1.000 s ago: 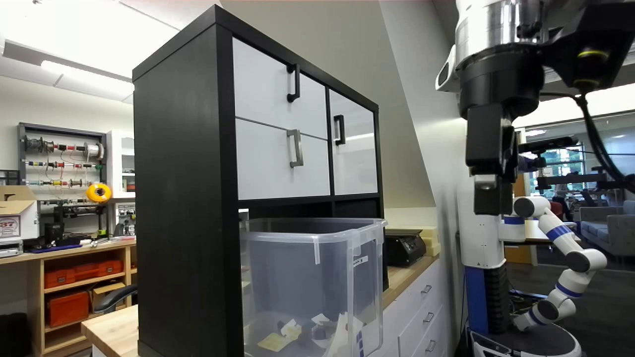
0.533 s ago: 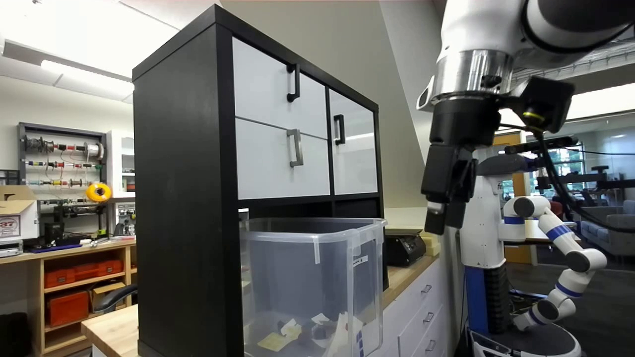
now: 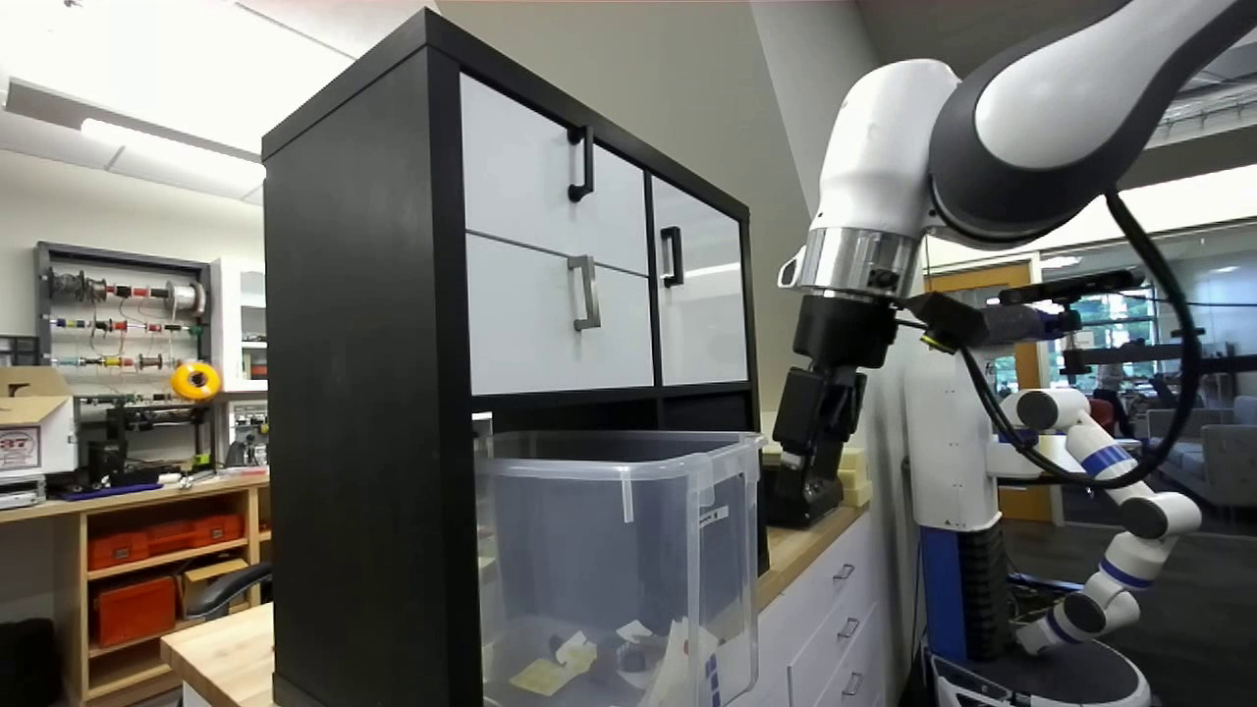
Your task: Push the clear storage bin under the cabinet
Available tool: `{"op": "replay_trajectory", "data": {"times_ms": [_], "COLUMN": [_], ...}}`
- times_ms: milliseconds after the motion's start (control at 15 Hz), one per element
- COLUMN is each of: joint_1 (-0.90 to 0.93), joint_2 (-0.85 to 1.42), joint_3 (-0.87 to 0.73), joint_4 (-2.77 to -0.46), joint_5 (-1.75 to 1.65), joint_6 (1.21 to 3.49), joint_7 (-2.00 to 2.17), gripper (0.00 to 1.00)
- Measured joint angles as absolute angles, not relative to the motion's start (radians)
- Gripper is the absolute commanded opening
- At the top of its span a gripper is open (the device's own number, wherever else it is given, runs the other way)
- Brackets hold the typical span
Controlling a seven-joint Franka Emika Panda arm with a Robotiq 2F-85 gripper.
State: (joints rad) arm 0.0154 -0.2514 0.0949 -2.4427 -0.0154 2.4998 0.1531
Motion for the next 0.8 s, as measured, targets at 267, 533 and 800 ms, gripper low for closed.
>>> {"op": "replay_trajectory", "data": {"times_ms": [267, 533, 800], "joint_1": [0.008, 0.008, 0.009], "joint_2": [-0.195, -0.183, -0.183], "joint_3": [0.066, 0.064, 0.064], "joint_4": [-2.392, -2.379, -2.379], "joint_5": [-0.039, -0.042, -0.042], "joint_6": [2.526, 2.526, 2.526], "joint_7": [0.113, 0.109, 0.108], "gripper": [1.00, 1.00, 1.00]}}
